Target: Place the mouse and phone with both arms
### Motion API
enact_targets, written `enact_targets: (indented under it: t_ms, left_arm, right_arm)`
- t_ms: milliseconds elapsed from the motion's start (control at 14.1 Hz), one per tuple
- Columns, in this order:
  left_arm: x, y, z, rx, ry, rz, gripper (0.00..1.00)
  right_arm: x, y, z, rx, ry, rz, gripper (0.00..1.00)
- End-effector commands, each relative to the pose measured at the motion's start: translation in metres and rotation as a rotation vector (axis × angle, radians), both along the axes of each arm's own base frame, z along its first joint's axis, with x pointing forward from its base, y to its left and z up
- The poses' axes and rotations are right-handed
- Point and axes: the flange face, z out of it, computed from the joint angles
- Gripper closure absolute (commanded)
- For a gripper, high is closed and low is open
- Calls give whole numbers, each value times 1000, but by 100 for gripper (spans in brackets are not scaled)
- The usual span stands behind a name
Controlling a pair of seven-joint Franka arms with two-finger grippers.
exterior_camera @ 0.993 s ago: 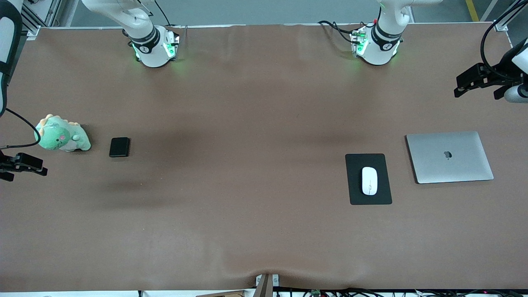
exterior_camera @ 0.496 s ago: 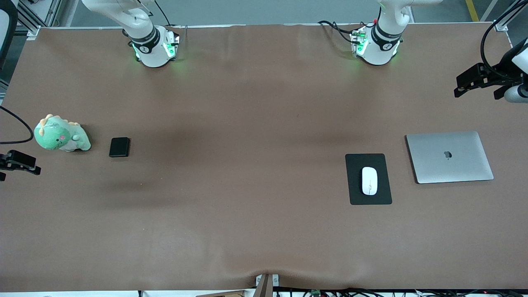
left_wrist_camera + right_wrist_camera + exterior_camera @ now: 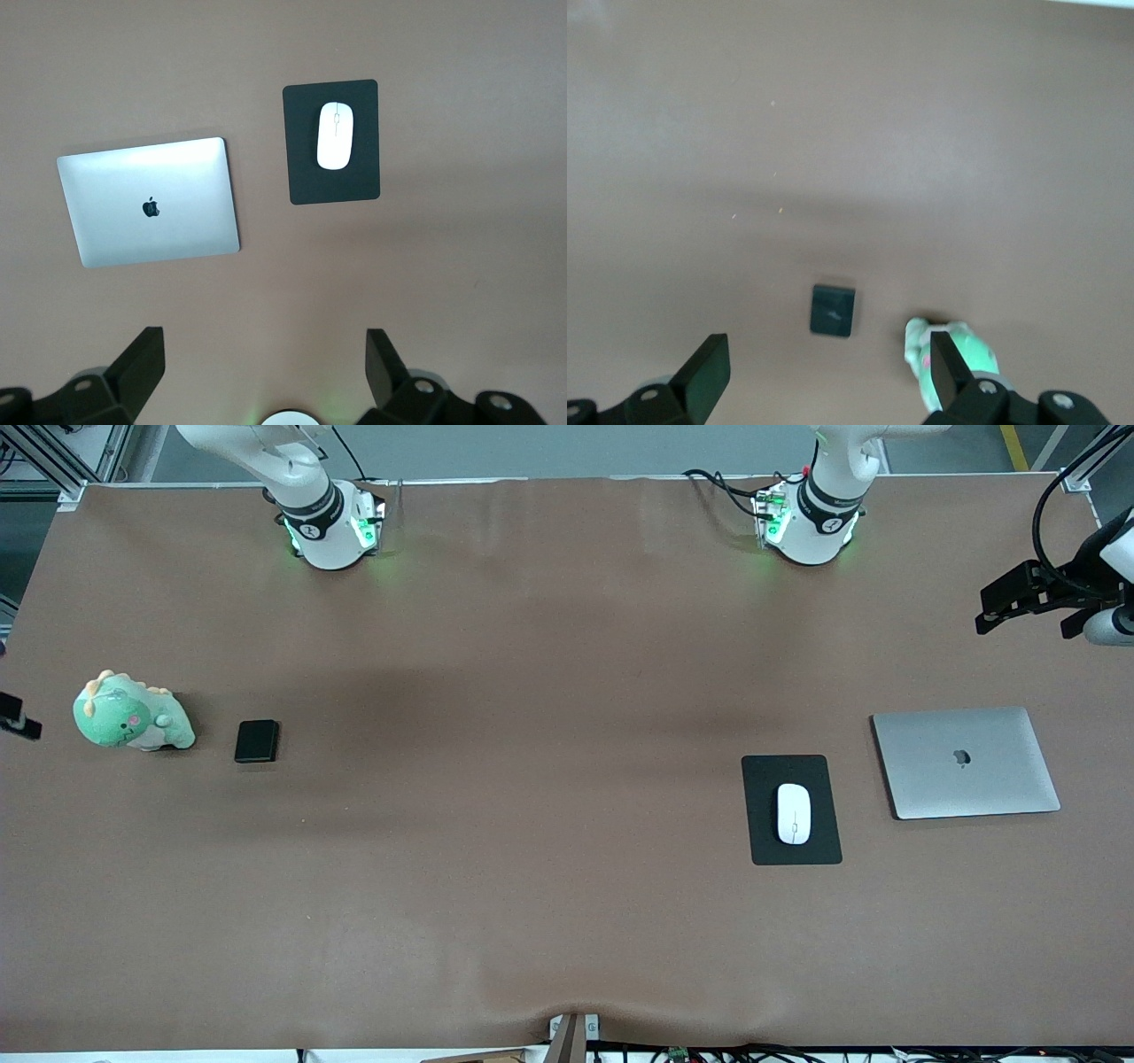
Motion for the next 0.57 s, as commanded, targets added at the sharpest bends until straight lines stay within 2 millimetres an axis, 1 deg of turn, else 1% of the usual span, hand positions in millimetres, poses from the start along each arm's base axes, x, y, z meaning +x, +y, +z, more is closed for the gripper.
enact_targets:
  t_ms: [0, 71, 142, 213, 284, 426, 496]
  left_arm:
    - [-6, 1, 9, -7, -14, 1, 0]
    - [-6, 2, 9, -7, -13, 2, 0]
    - [-7, 5, 10, -6, -13, 7, 0]
    - [-8, 13, 10, -6, -10, 17, 0]
    - [-9, 15, 11, -6, -10, 21, 0]
    - [-12, 16, 10, -6, 11, 10, 0]
    - [-15, 17, 10, -8, 31, -23, 0]
  right_arm:
    - [-29, -21, 19, 51, 13, -6, 0]
    - [-33, -24, 15, 60, 39, -13, 0]
    - [-39, -20, 19, 52, 55, -30, 0]
    - [-43, -8, 23, 37, 70, -58, 0]
    - [-48, 3, 27, 21, 87, -100, 0]
    - [-59, 41, 34, -35, 114, -164, 0]
    - [-66, 59, 34, -80, 124, -188, 0]
